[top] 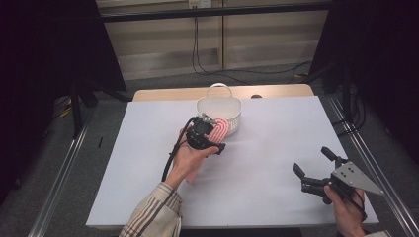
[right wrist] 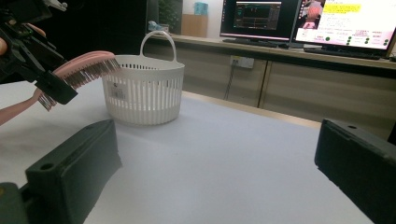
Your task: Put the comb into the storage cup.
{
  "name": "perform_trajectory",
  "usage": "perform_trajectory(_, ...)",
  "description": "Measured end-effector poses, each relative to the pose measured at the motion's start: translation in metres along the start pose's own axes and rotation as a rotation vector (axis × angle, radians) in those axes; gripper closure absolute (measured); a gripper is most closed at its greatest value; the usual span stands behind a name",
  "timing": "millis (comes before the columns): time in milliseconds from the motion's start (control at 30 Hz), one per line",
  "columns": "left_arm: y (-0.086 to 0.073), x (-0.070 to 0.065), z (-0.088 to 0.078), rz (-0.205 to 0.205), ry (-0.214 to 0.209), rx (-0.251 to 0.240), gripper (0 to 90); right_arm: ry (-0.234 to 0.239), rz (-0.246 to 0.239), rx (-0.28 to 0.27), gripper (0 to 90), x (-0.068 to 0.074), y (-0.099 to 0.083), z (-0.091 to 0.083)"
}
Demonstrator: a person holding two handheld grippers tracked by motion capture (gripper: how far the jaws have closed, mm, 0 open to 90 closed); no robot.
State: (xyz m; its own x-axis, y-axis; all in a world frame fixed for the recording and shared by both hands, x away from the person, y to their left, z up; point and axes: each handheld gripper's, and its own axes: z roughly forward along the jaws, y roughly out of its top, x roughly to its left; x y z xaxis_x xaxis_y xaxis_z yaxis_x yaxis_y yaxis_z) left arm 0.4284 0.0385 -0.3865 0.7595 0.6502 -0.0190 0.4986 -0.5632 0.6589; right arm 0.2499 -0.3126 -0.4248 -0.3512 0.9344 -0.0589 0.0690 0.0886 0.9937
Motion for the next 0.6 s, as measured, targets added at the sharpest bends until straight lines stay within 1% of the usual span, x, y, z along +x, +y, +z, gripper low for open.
perform_trajectory(33, 0.0, 0.0, -0.002, -0.001, 0.006, -0.019, 18.9, 0.0, -0.003, 0.0, 0.0, 0.0, 0.0, 0.0)
perform_trajectory(67, 0.0, 0.0, -0.003, 0.002, 0.002, -0.028, 18.8, 0.001, -0.003, 0.0, 0.0, 0.0, 0.0, 0.0)
perform_trajectory(100, 0.001, 0.0, -0.005, -0.007, 0.005, -0.041, 18.9, 0.0, -0.004, 0.0, 0.0, 0.0, 0.0, 0.0)
perform_trajectory(133, 0.001, 0.001, -0.007, 0.0, 0.013, -0.047, 18.9, -0.001, 0.0, 0.0, 0.0, 0.0, 0.0, 0.0)
perform_trajectory(167, 0.002, 0.001, -0.008, -0.005, 0.005, -0.054, 18.9, -0.001, 0.001, 0.0, 0.0, 0.0, 0.0, 0.0)
perform_trajectory(233, 0.002, 0.002, -0.011, 0.004, 0.005, -0.072, 18.9, 0.0, 0.0, -0.001, 0.0, 0.0, 0.0, 0.0)
perform_trajectory(267, 0.001, 0.002, -0.013, -0.003, 0.004, -0.087, 18.9, -0.001, 0.001, 0.0, 0.0, 0.0, 0.0, 0.0)
perform_trajectory(300, 0.001, 0.002, -0.013, -0.008, 0.014, -0.094, 18.9, -0.001, 0.001, 0.0, 0.0, 0.0, 0.0, 0.0)
perform_trajectory(333, 0.002, 0.003, -0.015, -0.006, 0.006, -0.097, 18.9, -0.001, 0.001, -0.001, 0.0, 0.0, 0.0, 0.0)
perform_trajectory(367, 0.001, 0.003, -0.016, -0.012, 0.016, -0.113, 18.9, 0.0, 0.001, -0.001, 0.0, 0.0, 0.0, 0.0)
perform_trajectory(400, 0.001, 0.004, -0.017, -0.009, 0.016, -0.111, 18.9, -0.001, 0.0, -0.001, 0.0, 0.0, 0.0, 0.0)
perform_trajectory(467, 0.002, 0.004, -0.019, -0.019, 0.017, -0.14, 18.9, 0.0, -0.001, -0.001, 0.0, 0.0, 0.0, 0.0)
perform_trajectory(500, 0.002, 0.004, -0.019, -0.017, 0.015, -0.14, 18.9, -0.001, 0.001, -0.001, 0.0, 0.0, 0.0, 0.0)
perform_trajectory(533, 0.002, 0.004, -0.021, -0.018, 0.023, -0.153, 18.9, -0.001, 0.002, 0.0, 0.0, 0.0, 0.0, 0.0)
perform_trajectory(600, 0.002, 0.004, -0.022, -0.005, 0.021, -0.159, 19.0, 0.0, -0.003, 0.0, 0.0, 0.0, 0.0, 0.0)
